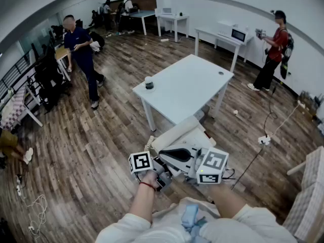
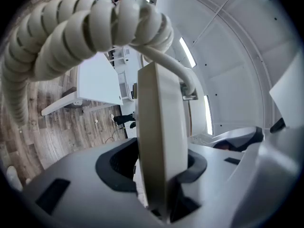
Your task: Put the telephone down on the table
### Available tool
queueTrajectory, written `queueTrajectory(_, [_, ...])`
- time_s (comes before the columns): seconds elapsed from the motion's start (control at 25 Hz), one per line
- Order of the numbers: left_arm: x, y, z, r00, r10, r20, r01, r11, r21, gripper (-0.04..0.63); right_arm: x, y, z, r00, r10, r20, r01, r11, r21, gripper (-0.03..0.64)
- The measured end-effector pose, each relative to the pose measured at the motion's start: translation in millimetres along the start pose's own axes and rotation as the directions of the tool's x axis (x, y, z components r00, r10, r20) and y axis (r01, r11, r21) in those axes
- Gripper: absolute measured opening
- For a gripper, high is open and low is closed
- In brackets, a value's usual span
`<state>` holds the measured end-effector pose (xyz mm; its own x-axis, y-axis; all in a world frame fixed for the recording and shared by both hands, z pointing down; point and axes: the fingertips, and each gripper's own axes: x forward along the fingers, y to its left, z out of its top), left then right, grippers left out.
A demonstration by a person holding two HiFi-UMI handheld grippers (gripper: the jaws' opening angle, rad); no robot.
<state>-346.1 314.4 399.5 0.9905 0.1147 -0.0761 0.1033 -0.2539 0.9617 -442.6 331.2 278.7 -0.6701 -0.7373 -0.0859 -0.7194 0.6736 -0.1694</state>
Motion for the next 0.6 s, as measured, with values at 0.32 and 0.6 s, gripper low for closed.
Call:
queueTrajectory(0.32, [-0.6,-3.1,-5.0,1.000,-0.005,-0.001,0.005,1.000,-0.015,0.169,0.8,1.6,-0.5,1.000,-0.004,-0.006,0.004,1.000,0.001,0.031])
queueTrajectory(0.6, [1.9,-3.0,-4.9,1.000,-0.015,0.001,0.015,1.000,-0.021,0.169,-0.5,4.4,0.6,1.000,0.024,0.009,-0.024,1.000,-0.001,0.032])
